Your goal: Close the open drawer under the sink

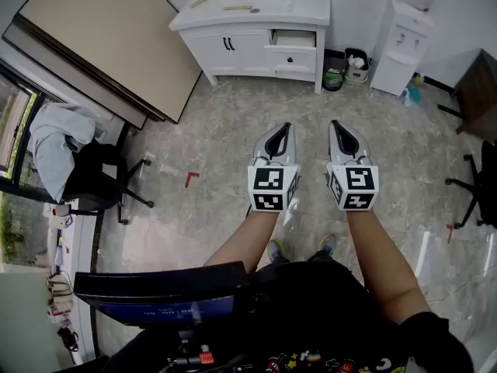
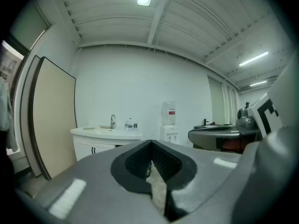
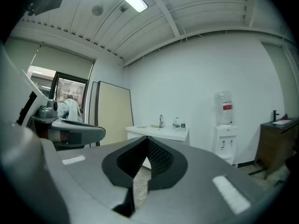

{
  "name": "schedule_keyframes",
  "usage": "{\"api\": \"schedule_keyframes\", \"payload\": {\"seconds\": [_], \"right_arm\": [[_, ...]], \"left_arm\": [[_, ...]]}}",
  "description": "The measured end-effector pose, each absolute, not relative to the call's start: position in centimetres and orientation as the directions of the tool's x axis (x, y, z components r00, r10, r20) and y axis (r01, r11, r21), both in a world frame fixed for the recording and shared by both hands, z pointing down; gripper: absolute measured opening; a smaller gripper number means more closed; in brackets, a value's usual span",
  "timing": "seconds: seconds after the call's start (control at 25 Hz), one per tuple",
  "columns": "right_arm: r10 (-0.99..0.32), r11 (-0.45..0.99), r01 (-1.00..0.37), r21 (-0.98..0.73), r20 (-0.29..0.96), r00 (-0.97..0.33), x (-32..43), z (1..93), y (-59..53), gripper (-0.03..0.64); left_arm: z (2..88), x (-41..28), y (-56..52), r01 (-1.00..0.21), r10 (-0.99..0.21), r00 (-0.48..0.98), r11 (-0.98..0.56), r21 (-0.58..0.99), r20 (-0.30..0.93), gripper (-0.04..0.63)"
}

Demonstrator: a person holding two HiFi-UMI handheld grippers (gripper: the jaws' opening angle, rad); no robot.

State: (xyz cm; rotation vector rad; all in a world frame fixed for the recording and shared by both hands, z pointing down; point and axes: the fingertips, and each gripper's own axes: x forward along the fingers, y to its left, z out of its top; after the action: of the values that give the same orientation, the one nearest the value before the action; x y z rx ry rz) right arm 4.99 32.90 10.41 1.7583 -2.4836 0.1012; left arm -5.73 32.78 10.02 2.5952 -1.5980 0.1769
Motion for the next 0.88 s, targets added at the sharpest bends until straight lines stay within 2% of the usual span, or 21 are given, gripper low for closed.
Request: {"api": "schedule_keyframes", "payload": {"seconds": [0.36, 0.6, 0.88], "right_arm": [[-0.938, 0.331, -0.944, 0.007, 0.116, -0.328, 7.5, 10.9, 30.1, 0.023], [-0.917, 0.382, -0.924, 0.007, 0.127, -0.378, 10.6, 12.3, 26.8, 0.023], [-0.911, 0.386, -0.922, 0.003, 0.155, -0.381, 9.2, 16.0, 17.3, 0.023]], "left_arm": [[10.5, -3.1, 29.9, -0.896, -0.886, 0.441, -0.443, 0.015, 0.146, 0.0], [11.2, 0.2, 26.6, -0.913, -0.904, 0.407, -0.408, 0.019, 0.129, 0.0], [15.1, -1.7, 16.9, -0.918, -0.903, 0.396, -0.396, 0.033, 0.169, 0.0]]}}
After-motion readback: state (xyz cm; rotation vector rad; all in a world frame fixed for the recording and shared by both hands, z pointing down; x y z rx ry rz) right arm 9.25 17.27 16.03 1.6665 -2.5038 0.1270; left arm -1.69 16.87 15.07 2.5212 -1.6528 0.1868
